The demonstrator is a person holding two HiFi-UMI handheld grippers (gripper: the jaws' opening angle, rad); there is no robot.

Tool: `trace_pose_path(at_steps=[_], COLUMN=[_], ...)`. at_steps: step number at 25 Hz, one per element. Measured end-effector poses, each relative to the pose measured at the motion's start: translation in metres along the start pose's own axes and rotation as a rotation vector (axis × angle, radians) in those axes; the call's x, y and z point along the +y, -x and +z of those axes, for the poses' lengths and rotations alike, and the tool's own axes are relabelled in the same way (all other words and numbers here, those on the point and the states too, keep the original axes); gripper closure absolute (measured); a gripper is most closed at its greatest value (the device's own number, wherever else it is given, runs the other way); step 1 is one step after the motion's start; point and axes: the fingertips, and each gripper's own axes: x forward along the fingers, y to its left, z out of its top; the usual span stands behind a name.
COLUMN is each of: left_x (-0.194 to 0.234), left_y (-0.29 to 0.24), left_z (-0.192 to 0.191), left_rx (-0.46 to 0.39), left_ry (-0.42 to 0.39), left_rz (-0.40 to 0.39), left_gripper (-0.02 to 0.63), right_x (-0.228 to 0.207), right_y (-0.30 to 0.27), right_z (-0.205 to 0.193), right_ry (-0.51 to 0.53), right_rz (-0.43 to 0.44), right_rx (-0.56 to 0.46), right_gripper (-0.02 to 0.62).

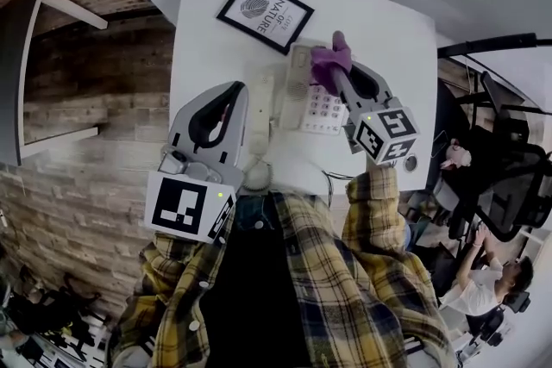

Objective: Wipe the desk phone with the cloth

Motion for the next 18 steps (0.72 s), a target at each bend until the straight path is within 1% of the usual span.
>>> trace_pose_path(at_steps=[3,8,13,18], left_x=[0.002,0.005,0.007,0.003], left_y=[0.001,0.0,-0.002,-0.005], left_z=[0.0,-0.002,-0.004,-0.004], left_rx=[0.001,0.002,0.009,0.009], left_ry=[0.004,0.01,0.018,0.015], left_rz=[0.009,0.018,0.017,0.0], left_gripper=[0.591,0.591,0.592,0.591], right_x=[-0.02,-0.04,-0.043,-0.044], right_y=[-0.018,-0.045,-0.053,-0.055], right_z=[0.0,-0.029,-0.048,-0.051], right_ry=[0.01,0.009,0.085,0.017], right_rz=[-0.041,-0.07,-0.081,-0.078], right_rx=[0.013,0.104,0.177,0.197], right_gripper=[0.534,0.534,0.534,0.535])
